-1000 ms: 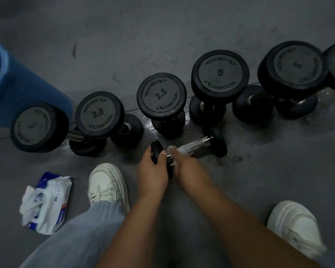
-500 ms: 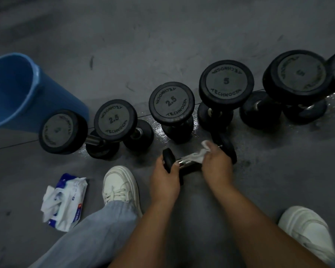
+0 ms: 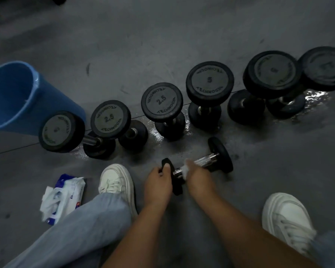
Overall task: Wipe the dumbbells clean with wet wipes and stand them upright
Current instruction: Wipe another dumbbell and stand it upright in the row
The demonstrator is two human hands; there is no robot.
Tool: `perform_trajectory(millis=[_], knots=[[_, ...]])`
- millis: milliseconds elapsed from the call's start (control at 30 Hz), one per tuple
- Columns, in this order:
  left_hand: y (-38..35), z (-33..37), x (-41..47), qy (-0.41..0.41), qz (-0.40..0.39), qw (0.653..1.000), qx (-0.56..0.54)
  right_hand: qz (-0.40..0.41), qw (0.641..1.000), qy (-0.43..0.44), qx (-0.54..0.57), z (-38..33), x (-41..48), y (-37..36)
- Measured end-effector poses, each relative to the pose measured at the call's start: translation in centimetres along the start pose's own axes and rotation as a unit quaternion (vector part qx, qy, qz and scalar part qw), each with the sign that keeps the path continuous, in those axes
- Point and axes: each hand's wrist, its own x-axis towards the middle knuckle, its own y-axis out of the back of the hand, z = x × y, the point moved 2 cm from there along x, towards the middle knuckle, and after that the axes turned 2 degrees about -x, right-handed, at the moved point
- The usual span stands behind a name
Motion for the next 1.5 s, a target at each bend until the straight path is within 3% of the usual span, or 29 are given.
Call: perform_trajectory(millis=[33, 100, 200, 233, 300, 367, 433, 533, 700, 867, 1000, 1067, 1200, 1400, 1500], knots=[[-0.1, -0.3, -0.1, -0.001, -0.006, 1.0, 0.004, -0.025, 0.999, 0.03, -0.011, -0.2, -0.5, -0.6], [-0.2, -0.6, -0.5, 0.003, -0.016, 1.0, 0.003, 0.007, 0.999, 0.028, 0.019, -0.1, -1.2, 0.5], [-0.3, -0.4, -1.7, 0.005, -0.025, 1.0, -0.011, 0.133, 0.99, -0.024, 0.038, 1.7, -1.5, 2.4], [-0.3, -0.4, -2.0, 0.005, -0.024, 1.0, -0.004, 0.134, 0.989, -0.039, 0.055, 1.8, -2.1, 2.2], [-0.2, -0.4, -2.5, 0.01, -0.032, 0.999, 0.01, 0.043, 0.984, -0.062, 0.164, 1.4, -2.9, -0.6], [-0.3, -1.1, -2.6, 0.026, -0.062, 0.998, -0.004, -0.01, 0.978, -0.038, 0.205, 1.6, -3.4, -2.5], [-0.1, -1.8, -2.3, 0.046, -0.089, 0.995, -0.011, 0.014, 0.973, -0.07, 0.22, 1.9, -4.0, -1.2], [0.0, -1.3, -2.4, 0.055, -0.102, 0.993, 0.006, 0.099, 0.986, -0.075, 0.11, 3.9, -4.0, 1.3], [-0.5, -0.9, -3.4, 0.035, -0.076, 0.996, 0.019, -0.027, 0.998, -0.004, 0.053, 2.6, -4.2, -0.8], [-0.4, -1.5, -3.2, 0.027, -0.069, 0.997, 0.0, 0.118, 0.989, 0.046, -0.071, 4.5, -2.0, 2.2], [-0.3, -1.6, -2.6, 0.028, -0.073, 0.997, -0.008, 0.128, 0.973, 0.102, -0.164, 3.4, -1.5, 1.8], [-0.2, -1.6, -2.6, 0.027, -0.073, 0.997, -0.009, 0.157, 0.974, 0.089, -0.134, 2.8, -1.2, 2.8], [-0.4, -2.0, -2.4, 0.021, -0.065, 0.998, -0.014, 0.195, 0.978, 0.062, 0.036, 2.8, -2.0, 4.3], [-0.4, -2.1, -2.4, 0.009, -0.068, 0.997, -0.023, 0.076, 0.986, 0.131, -0.067, 2.1, -3.1, -0.7], [-0.5, -2.3, -2.5, 0.009, -0.066, 0.998, -0.023, 0.159, 0.982, 0.088, 0.045, 2.5, -2.1, 1.9]])
